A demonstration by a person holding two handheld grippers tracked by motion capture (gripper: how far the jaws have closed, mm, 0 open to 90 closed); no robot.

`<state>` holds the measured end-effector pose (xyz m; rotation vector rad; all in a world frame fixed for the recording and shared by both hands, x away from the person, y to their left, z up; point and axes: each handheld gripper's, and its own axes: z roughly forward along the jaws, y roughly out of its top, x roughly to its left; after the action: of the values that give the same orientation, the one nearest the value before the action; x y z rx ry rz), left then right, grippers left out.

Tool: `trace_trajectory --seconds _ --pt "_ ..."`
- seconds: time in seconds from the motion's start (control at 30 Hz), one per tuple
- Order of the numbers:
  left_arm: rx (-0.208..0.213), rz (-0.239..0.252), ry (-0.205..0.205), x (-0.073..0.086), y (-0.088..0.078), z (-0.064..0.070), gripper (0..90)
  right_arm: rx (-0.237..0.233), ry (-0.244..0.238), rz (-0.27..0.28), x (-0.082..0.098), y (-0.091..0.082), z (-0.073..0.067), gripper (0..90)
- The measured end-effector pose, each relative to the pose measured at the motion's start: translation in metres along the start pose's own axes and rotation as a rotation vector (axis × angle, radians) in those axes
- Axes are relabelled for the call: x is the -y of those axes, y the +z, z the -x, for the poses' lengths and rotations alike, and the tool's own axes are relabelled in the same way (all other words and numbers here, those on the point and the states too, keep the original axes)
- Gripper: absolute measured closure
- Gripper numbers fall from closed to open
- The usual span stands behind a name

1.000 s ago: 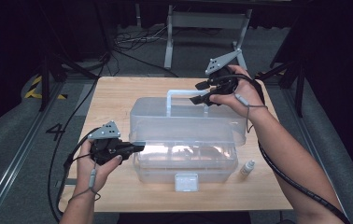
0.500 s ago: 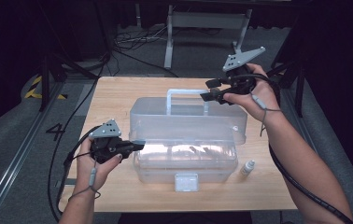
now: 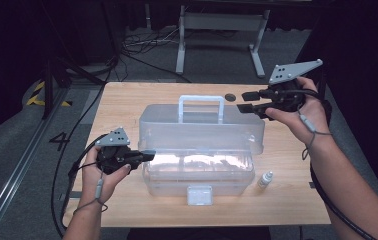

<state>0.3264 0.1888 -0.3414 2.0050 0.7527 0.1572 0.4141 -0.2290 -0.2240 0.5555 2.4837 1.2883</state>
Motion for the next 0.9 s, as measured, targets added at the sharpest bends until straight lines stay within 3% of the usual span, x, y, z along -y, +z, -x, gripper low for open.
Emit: trace_trajectory --seconds 0.4,0.63,0.9 --pt "-0.007 -0.005 0.002 -0.001 0.0 0.0 90.0 0.041 0.064 0.012 0.038 -0.034 -0.003 60.6" --pt "-0.025 -0.019 0.009 -0.004 0.0 0.002 90.0 0.11 0.088 0.016 0.063 -0.054 -0.012 70.5" --pt "-0.028 -0.016 0.006 -0.004 0.0 0.002 90.0 0.128 0.106 0.015 0.091 -0.059 -0.026 76.0"
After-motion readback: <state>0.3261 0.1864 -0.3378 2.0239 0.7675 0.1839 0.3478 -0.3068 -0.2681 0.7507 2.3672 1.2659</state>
